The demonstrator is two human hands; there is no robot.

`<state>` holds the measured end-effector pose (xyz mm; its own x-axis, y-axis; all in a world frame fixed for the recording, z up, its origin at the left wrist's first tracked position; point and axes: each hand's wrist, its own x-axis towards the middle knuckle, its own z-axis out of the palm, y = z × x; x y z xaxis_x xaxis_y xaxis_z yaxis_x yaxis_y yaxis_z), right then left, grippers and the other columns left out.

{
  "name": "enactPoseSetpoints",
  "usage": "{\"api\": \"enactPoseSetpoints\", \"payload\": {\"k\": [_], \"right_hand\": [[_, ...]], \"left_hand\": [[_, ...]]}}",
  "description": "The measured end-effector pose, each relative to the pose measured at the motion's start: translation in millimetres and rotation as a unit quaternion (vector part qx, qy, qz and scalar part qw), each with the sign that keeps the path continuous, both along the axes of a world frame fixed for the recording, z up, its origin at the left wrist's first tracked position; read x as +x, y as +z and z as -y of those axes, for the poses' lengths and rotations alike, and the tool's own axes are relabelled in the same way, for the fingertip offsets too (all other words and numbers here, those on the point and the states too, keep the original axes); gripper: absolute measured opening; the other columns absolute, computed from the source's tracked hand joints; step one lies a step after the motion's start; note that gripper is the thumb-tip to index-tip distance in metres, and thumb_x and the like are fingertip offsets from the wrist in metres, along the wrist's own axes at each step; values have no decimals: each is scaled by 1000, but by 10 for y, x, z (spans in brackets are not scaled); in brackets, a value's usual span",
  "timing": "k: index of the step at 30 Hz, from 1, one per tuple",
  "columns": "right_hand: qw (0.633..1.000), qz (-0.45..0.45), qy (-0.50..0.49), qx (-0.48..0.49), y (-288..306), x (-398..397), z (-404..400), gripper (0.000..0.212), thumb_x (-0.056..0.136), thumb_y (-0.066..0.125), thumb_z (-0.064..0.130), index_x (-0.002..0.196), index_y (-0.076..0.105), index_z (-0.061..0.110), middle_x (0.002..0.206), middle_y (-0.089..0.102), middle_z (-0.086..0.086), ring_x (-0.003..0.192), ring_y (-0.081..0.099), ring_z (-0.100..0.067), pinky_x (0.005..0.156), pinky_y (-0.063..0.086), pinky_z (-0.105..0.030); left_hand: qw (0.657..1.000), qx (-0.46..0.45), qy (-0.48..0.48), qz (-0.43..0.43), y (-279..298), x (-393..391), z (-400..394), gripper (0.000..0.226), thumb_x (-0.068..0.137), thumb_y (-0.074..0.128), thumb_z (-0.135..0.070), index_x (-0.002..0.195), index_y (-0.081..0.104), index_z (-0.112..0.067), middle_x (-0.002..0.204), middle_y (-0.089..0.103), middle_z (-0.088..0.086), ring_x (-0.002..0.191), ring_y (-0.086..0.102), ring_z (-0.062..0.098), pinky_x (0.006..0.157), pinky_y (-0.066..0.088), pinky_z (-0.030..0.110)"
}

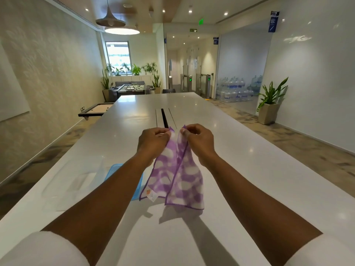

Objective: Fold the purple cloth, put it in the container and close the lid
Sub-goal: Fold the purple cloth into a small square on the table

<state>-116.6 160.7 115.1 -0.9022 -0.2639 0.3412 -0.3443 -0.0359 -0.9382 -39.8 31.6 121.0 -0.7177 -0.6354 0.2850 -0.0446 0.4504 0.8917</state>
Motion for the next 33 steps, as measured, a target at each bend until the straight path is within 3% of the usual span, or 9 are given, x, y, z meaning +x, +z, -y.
{"api": "enactPoseSetpoints", "payload": {"k": [7,11,14,17,22,24,29,33], "right_hand": [[996,-74,-19,38,1,113,71,22,86,69,27,104,73,14,91,68,6,80,62,-7,70,48,-12],[995,-83,-50,29,11,142,74,20,85,71,28,101,72,15,90,69,4,78,63,-10,71,51,-15],[993,-86,-75,23,17,155,87,17,86,69,27,99,73,16,92,71,2,75,61,-9,67,47,-11],[994,-85,-70,24,17,185,100,16,87,68,26,99,73,16,93,71,1,78,62,-10,68,47,-11],[995,-86,-42,33,16,224,72,21,90,64,26,105,73,15,103,70,-1,82,59,-8,70,43,-7],[995,-88,-34,42,26,240,58,23,93,60,27,108,73,14,108,69,-3,88,59,-10,74,46,-11],[999,-31,23,36,49,267,21,27,96,52,27,107,72,14,110,65,-7,99,63,-23,90,56,-39],[998,-22,57,28,123,245,3,23,95,51,21,101,73,20,113,59,-4,103,61,-24,91,56,-40]], "left_hand": [[1000,-22,-1,-9,34,-64,-132,29,92,61,-39,114,70,-21,100,68,-3,86,64,20,65,48,18],[1000,-22,-6,-10,40,-60,-139,28,91,63,-39,109,70,-20,94,68,-4,78,64,15,62,48,17],[1000,-20,-10,-4,46,-55,-151,23,90,63,-40,103,70,-23,88,68,-6,78,64,15,63,50,19],[1000,-25,-14,-3,63,-45,-170,13,92,62,-39,95,66,-28,80,64,-12,73,62,11,57,45,15],[1000,-18,-15,-13,67,-18,-156,10,93,60,-39,88,64,-31,82,66,-8,76,64,13,60,48,17],[1000,-19,-13,-17,67,-12,-146,15,92,59,-43,88,65,-30,81,66,-8,77,65,15,63,50,18],[999,-27,-4,-17,93,3,-101,33,91,60,-44,107,69,-17,91,67,-2,80,64,17,70,51,20],[999,-48,-2,-7,171,-6,-98,32,95,56,-41,110,68,-16,95,67,1,83,63,19,68,49,21]]}}
